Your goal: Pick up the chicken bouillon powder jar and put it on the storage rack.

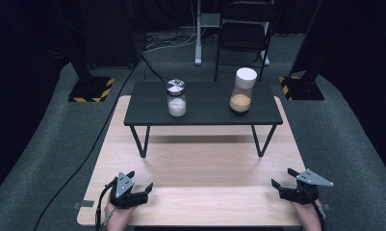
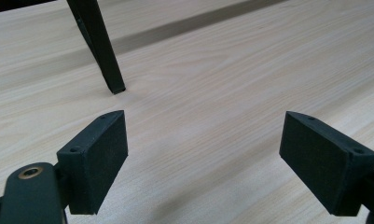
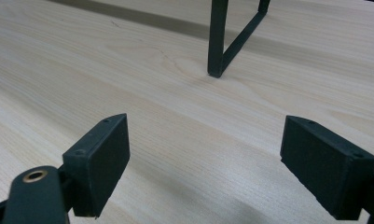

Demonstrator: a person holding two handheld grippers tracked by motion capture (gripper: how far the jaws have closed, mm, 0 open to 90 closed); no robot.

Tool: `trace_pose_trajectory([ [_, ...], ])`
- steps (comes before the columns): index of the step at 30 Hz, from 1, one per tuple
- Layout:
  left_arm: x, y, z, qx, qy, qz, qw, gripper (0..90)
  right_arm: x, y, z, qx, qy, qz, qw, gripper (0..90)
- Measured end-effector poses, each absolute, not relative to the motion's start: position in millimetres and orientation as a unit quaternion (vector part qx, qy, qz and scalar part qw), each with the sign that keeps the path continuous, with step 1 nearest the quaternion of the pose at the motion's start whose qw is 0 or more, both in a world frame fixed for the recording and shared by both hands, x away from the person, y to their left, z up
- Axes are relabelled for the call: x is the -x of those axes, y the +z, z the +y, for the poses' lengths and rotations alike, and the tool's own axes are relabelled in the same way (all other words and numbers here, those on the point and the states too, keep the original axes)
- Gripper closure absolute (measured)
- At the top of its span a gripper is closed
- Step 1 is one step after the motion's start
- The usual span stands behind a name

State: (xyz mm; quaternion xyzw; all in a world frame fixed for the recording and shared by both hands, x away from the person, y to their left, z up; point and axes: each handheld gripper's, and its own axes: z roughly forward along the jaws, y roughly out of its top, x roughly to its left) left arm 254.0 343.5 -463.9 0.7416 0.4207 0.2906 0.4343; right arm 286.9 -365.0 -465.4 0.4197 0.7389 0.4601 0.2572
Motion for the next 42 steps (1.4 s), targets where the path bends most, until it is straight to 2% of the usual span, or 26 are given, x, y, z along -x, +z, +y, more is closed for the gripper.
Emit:
trace_pose_trajectory([
  [42, -253.8, -463.9, 342.2, -0.740, 0.292, 0.425, 0.433, 12.9, -288.1, -465.6, -366.5, -0.419, 0.463, 0.739, 0.252, 12.9],
])
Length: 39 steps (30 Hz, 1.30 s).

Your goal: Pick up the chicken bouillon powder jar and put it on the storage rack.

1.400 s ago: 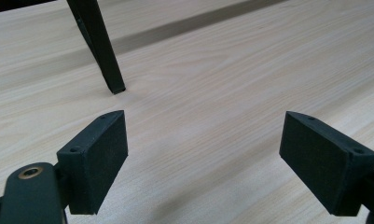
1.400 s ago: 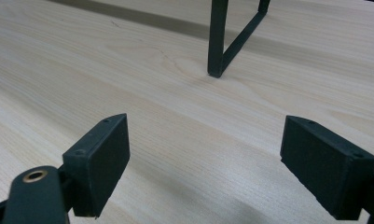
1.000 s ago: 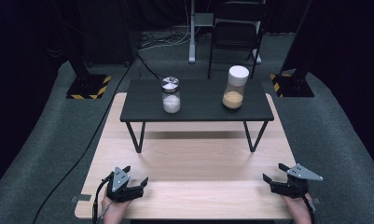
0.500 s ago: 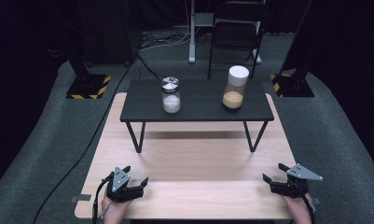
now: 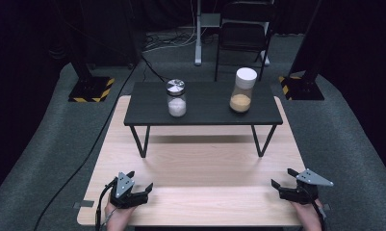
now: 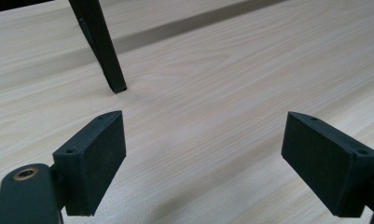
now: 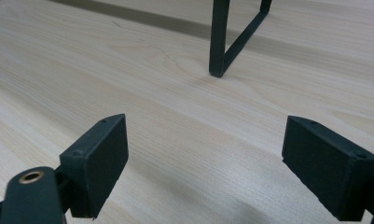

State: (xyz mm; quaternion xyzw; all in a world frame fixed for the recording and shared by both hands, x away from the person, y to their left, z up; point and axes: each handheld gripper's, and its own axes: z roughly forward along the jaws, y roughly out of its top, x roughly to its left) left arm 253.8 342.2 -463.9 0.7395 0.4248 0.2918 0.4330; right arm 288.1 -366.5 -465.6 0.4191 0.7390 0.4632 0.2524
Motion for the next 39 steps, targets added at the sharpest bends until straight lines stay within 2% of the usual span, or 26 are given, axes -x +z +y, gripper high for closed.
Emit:
trace_pose_trajectory([
  [11, -254.2, -464.0, 342.3, -0.738, 0.291, 0.428, 0.434, 10.3, -288.3, -465.8, -366.1, -0.420, 0.464, 0.738, 0.252, 10.9],
  [39, -254.4, -463.8, 341.8, -0.739, 0.292, 0.426, 0.433, 10.6, -289.3, -465.2, -365.8, -0.420, 0.462, 0.740, 0.251, 11.2],
])
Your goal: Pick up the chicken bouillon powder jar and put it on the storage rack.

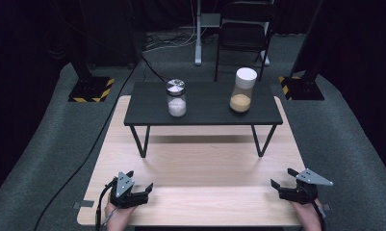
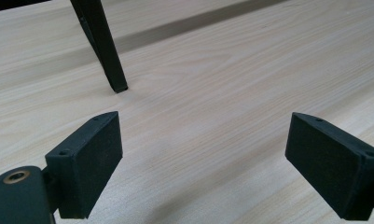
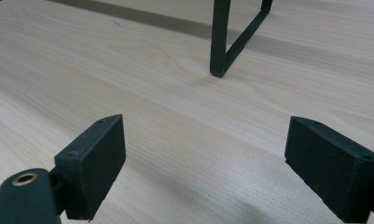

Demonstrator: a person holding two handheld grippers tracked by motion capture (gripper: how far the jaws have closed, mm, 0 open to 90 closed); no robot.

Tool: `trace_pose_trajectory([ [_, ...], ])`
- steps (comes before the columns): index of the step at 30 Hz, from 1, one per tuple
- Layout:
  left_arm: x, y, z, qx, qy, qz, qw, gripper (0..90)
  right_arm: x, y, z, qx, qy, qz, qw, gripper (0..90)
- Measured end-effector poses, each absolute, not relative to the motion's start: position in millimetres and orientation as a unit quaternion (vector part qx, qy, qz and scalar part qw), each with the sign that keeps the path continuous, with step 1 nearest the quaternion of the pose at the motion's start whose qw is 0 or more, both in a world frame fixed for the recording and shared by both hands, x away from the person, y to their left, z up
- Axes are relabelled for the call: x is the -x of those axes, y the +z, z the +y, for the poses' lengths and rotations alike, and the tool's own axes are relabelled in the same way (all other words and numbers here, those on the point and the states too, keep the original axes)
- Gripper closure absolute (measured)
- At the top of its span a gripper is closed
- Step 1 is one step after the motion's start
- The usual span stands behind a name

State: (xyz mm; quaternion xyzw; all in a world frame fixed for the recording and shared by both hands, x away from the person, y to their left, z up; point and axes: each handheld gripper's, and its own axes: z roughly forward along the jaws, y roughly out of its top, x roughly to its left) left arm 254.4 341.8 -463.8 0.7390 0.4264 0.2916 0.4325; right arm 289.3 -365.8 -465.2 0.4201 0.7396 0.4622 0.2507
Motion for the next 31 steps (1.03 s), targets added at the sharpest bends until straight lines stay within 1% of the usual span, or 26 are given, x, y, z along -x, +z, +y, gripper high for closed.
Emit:
trace_pose_trajectory([
  [31, -254.9, -463.8, 342.1, -0.739, 0.291, 0.427, 0.433, 10.8, -288.4, -465.6, -366.6, -0.421, 0.464, 0.738, 0.252, 11.1],
])
